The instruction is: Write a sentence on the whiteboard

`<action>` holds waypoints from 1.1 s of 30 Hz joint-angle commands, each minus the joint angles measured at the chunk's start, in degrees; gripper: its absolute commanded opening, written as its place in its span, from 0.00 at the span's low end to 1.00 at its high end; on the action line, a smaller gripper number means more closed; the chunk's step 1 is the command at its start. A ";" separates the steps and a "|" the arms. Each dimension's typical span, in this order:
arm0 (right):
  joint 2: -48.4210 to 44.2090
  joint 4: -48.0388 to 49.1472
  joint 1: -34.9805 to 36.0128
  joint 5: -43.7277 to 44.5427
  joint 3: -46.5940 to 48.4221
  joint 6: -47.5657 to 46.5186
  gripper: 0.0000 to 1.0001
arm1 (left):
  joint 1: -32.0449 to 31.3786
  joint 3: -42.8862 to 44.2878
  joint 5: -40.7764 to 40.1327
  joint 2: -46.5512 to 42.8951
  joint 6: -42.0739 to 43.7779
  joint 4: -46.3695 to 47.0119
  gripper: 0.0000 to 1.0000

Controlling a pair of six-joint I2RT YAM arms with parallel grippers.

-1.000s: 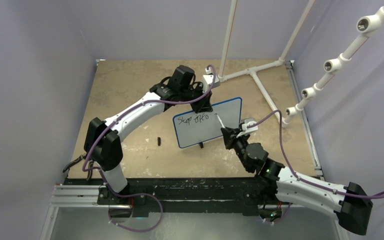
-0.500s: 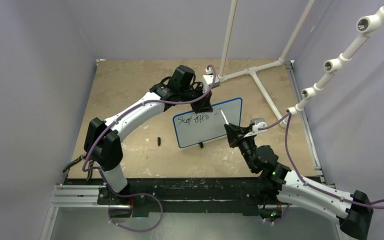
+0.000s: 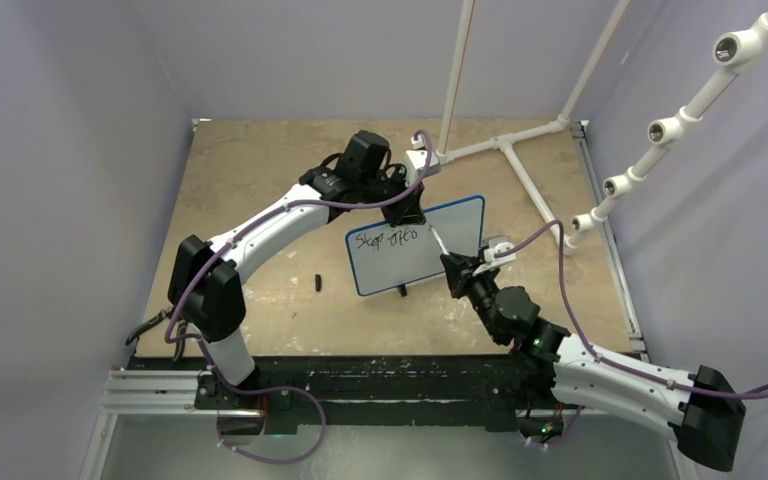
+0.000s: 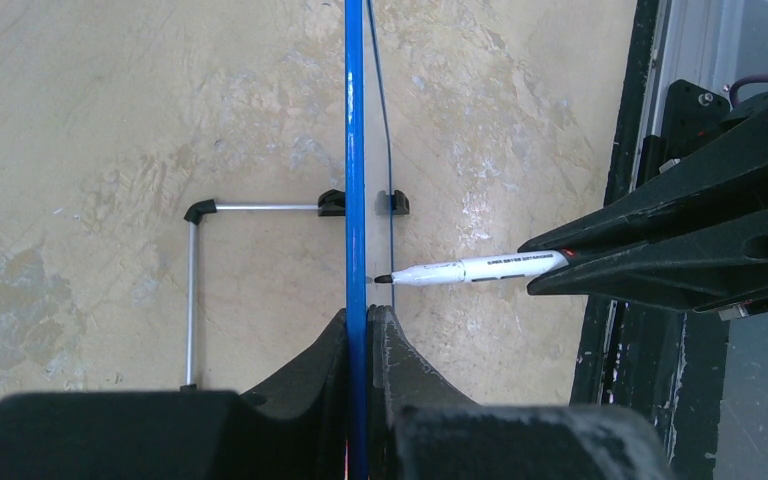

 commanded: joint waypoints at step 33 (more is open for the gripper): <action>0.87 -5.88 -0.14 1.33 1.49 7.34 0.00 | -0.08 -0.01 1.16 -1.34 2.34 0.71 0.00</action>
